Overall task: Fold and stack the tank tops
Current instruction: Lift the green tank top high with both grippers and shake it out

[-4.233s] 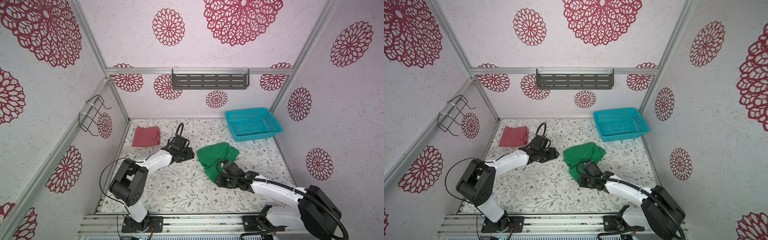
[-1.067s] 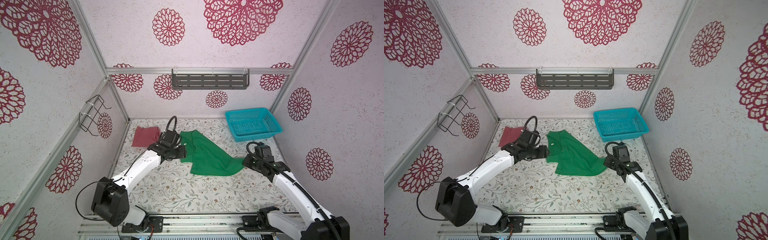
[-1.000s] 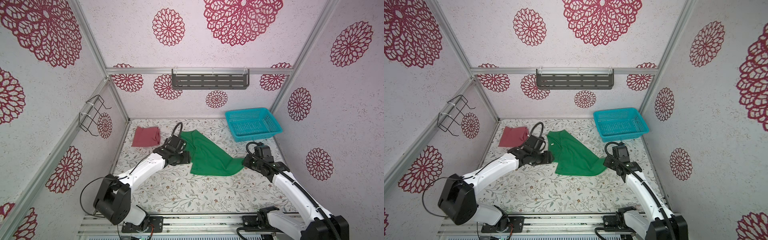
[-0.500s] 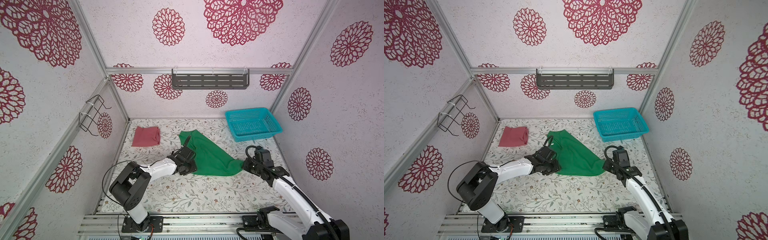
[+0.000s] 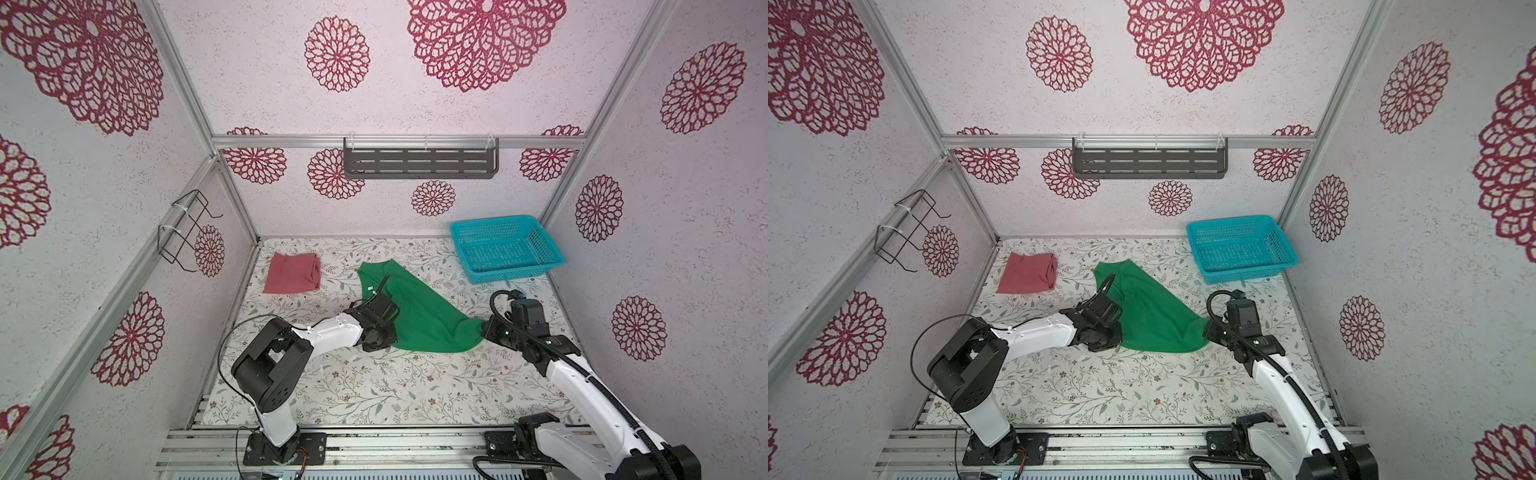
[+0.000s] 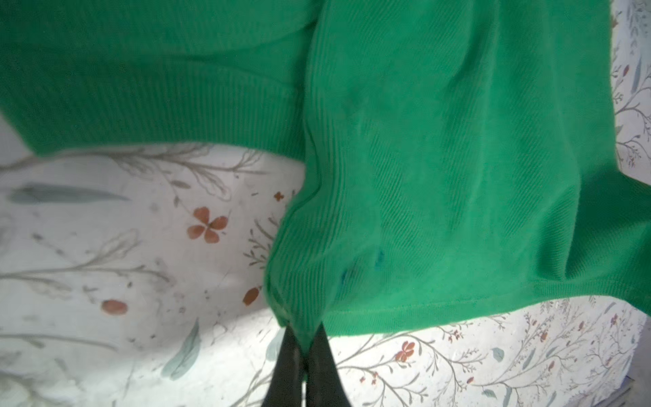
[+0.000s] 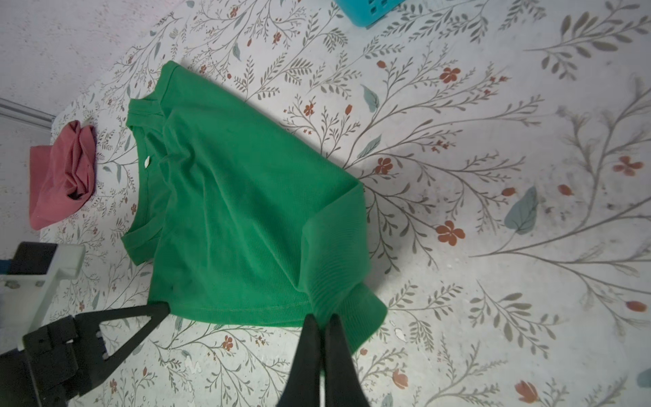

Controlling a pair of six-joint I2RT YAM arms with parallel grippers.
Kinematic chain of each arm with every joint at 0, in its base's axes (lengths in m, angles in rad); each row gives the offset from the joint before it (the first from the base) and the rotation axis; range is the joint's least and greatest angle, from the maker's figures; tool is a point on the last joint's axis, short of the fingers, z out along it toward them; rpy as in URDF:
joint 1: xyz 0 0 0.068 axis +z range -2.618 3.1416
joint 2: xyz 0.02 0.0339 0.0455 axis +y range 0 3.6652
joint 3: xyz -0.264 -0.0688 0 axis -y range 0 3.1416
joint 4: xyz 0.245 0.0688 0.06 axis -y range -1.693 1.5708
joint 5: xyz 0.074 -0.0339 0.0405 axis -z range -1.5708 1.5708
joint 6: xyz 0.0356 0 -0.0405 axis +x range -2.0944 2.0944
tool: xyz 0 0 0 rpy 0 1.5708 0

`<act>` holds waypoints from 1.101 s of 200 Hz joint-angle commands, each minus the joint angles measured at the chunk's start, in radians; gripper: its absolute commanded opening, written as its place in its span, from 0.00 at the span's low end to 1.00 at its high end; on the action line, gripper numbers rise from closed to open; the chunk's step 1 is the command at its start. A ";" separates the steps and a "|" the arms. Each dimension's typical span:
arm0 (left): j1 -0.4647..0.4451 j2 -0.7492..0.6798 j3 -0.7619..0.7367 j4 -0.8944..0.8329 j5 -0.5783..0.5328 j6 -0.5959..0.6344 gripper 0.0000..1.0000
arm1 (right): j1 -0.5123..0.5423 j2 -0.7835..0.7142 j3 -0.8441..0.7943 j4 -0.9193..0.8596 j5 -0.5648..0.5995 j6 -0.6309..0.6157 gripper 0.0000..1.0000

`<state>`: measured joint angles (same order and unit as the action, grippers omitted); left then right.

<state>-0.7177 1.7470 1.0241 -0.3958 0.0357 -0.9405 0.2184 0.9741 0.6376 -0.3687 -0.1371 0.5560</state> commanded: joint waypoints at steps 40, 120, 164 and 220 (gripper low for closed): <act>0.128 -0.124 0.064 -0.058 -0.101 0.132 0.00 | 0.032 0.062 0.004 0.101 -0.082 -0.038 0.00; 0.250 -0.126 0.822 -0.410 -0.311 0.694 0.00 | 0.066 0.293 0.684 0.011 0.127 -0.381 0.00; 0.218 -0.236 1.025 -0.488 -0.410 0.808 0.00 | 0.066 0.250 0.924 0.022 0.088 -0.435 0.00; 0.135 -0.462 1.003 -0.500 -0.591 0.902 0.00 | 0.065 0.114 1.006 -0.001 0.010 -0.441 0.00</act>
<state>-0.5613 1.3560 2.0151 -0.8608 -0.4702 -0.1066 0.2859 1.1542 1.5986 -0.3660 -0.0769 0.1387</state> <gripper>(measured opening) 0.046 0.042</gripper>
